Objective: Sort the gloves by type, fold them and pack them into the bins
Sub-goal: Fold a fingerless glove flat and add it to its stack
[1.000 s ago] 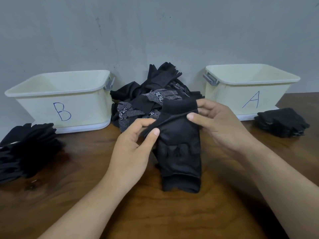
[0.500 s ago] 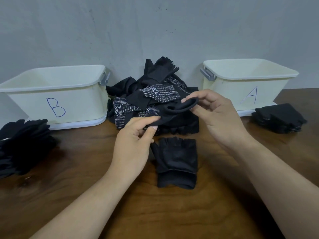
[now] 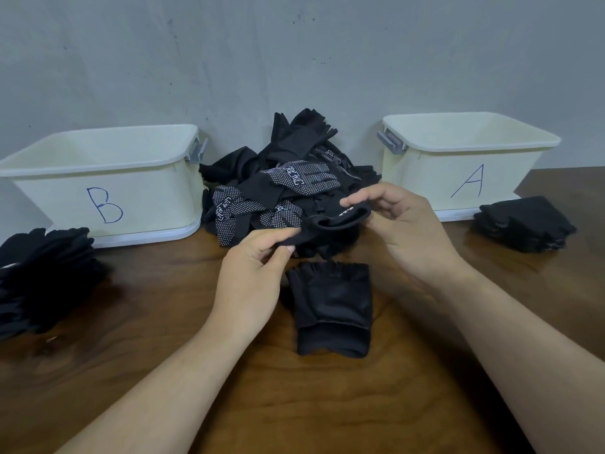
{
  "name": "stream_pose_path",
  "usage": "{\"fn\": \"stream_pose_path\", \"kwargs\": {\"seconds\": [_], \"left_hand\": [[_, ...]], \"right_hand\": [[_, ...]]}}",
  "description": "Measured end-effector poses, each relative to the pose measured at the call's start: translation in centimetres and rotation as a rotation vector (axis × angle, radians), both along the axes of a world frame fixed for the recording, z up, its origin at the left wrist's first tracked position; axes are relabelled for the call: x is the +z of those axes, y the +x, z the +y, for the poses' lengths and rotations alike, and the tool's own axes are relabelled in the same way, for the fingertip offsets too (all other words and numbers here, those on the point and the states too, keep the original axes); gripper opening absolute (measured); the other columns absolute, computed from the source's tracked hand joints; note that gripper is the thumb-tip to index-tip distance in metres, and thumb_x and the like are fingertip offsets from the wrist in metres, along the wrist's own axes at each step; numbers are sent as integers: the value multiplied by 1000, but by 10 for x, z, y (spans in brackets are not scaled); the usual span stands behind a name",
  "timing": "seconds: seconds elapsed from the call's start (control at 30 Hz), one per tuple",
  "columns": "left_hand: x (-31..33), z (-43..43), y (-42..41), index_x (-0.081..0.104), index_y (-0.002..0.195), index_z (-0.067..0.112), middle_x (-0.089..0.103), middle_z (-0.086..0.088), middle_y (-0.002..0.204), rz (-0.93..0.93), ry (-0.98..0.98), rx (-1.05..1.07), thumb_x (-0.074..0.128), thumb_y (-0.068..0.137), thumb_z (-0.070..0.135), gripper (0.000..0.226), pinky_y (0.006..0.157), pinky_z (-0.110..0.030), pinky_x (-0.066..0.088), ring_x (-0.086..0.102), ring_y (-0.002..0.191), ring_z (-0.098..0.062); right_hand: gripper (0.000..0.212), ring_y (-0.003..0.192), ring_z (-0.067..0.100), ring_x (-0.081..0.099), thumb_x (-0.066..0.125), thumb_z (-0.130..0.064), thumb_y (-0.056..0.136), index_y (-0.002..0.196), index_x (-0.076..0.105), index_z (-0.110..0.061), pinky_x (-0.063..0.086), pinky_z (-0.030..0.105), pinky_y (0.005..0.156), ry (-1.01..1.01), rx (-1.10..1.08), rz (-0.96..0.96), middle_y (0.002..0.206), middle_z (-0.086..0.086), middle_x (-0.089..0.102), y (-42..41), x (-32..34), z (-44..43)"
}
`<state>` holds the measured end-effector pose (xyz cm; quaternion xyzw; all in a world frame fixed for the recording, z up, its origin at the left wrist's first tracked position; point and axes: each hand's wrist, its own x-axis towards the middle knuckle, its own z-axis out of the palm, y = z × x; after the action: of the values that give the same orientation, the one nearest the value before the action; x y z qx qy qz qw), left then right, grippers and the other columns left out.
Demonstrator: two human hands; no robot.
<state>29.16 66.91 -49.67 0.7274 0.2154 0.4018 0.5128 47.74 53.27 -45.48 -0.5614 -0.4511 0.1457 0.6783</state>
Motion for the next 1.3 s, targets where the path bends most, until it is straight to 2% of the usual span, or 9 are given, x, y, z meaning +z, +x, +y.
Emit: {"fn": "stream_pose_path", "kwargs": {"seconds": [0.2,0.43,0.53,0.63,0.83,0.97,1.03,1.13,1.3], "left_hand": [[0,3,3,81,110,36,76,13,114,-2,-21,28,63,99,-4,45,99,-41,59,77,100,-10],[-2,1,-1,81,106,38,81,5,106,66,-100,-25,65,99,-1,42,98,-38,59,78,101,-14],[-1,-1,-6,82,105,37,82,3,94,108,-116,-25,68,99,6,35,88,-33,56,77,95,-27],[3,-4,-8,82,104,36,81,-3,90,130,-135,-41,69,99,9,30,85,-30,55,77,93,-27],[11,-12,-16,81,100,28,79,12,82,193,-124,-66,65,101,8,26,68,-9,44,67,74,0],[5,-10,-20,78,99,36,79,10,87,312,-30,-35,57,101,6,36,61,-15,44,65,68,-12],[4,-10,-23,75,103,39,78,5,88,372,33,-30,53,101,5,40,57,-18,42,59,63,-11],[8,-9,-26,68,113,41,76,18,105,387,40,-56,48,99,0,47,70,-11,46,68,83,1],[10,4,-30,63,123,44,71,22,119,413,4,-185,58,97,5,47,89,-26,51,66,87,-3]], "right_hand": [[16,110,17,75,73,2,96,101,76,-13,56,27,100,-19,-7,14,112,4,81,-2,-7,3],[25,113,19,75,74,5,93,95,78,-19,55,31,104,-52,24,57,113,5,81,-5,-11,-5],[18,111,17,75,75,4,93,98,76,-14,55,25,100,-98,42,40,111,5,81,-11,-15,-17],[16,108,14,75,74,4,94,99,74,-11,53,21,98,-137,38,16,109,4,81,-18,-19,-27],[9,113,16,74,72,-2,97,103,72,-8,54,28,106,-299,72,-115,113,1,80,-26,-25,-45],[25,116,13,72,67,3,100,106,69,-21,54,35,107,-491,98,-308,122,-13,76,-36,-30,-58],[44,103,24,72,60,5,97,111,65,-37,57,43,95,-614,82,-468,128,-23,70,-40,-30,-63],[58,92,24,67,51,1,91,122,57,-48,54,43,85,-703,78,-565,127,-15,67,-47,-26,-69],[46,140,0,48,57,-29,102,148,54,-32,37,18,114,-587,57,-735,150,-22,49,-64,-27,-58]]}}
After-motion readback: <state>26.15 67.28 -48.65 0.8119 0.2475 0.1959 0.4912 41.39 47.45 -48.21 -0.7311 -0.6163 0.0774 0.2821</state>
